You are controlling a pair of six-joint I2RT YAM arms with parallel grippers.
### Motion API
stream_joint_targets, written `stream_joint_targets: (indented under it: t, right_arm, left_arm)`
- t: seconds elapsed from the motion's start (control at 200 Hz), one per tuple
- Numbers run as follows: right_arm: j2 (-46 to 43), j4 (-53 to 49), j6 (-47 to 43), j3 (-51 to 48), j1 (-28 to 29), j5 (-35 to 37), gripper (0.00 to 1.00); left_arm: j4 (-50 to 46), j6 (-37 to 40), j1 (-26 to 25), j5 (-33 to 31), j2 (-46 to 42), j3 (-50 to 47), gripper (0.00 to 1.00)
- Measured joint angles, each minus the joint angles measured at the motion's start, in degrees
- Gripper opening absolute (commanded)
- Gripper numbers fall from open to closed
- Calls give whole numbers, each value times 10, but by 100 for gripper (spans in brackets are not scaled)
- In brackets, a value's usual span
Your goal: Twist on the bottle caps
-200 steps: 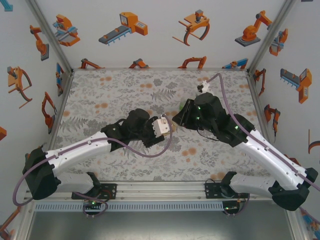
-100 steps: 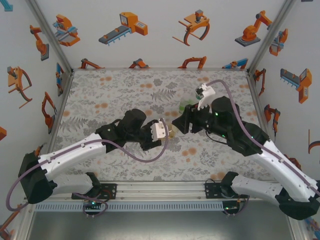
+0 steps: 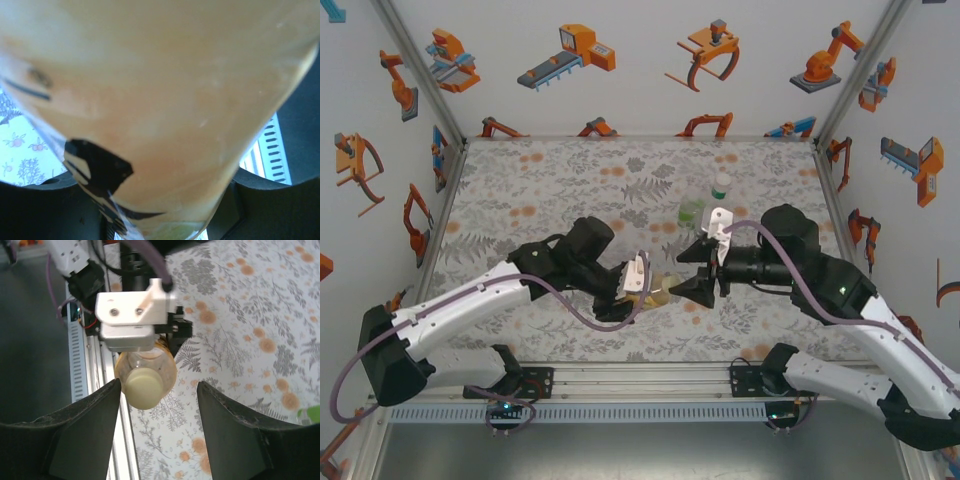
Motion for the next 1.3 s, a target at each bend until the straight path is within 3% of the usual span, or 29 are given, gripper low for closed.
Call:
stream_joint_targets:
  t: [0.285, 0.711, 0.851, 1.101, 1.302]
  right_arm:
    - [-12, -5, -115, -21, 0, -53, 58]
    - [3, -26, -143, -21, 0, -88, 44]
    - [3, -26, -147, -21, 0, -93, 35]
    - [9, -29, -148, -21, 0, -94, 0]
    - [10, -27, -117, -23, 0, -64, 0]
  left_arm:
    - [-33, 3, 0, 40, 23, 11, 0]
    - [-53, 7, 0, 55, 27, 21, 0]
    - [-55, 10, 0, 57, 28, 22, 0]
    - [-64, 17, 0, 54, 29, 22, 0]
    - [-56, 14, 0, 23, 29, 22, 0]
